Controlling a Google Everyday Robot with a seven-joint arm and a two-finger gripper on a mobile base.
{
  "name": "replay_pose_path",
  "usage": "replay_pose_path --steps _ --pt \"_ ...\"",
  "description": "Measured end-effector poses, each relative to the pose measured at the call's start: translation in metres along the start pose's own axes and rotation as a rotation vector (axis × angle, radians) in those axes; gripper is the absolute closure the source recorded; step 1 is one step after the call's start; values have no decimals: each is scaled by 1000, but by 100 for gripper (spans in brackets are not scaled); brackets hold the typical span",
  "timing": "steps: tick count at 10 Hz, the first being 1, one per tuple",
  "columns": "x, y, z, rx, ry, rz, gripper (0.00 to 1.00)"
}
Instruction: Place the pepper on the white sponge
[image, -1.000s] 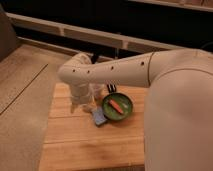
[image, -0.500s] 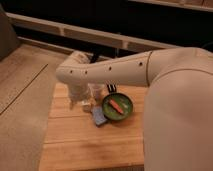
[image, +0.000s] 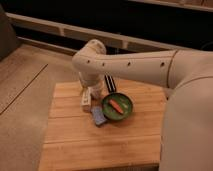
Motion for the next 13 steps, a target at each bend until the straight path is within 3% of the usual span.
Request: replay_pose_path --steps 3,6,8,11,13 --pt "0 -3 0 5 -1 -12 35" --pt "43 -40 19 63 85 67 35" --pt "61 -70 28 85 101 125 35" --pt "68 -96 45 64 77 164 35" --pt "62 -98 60 8 38 155 35"
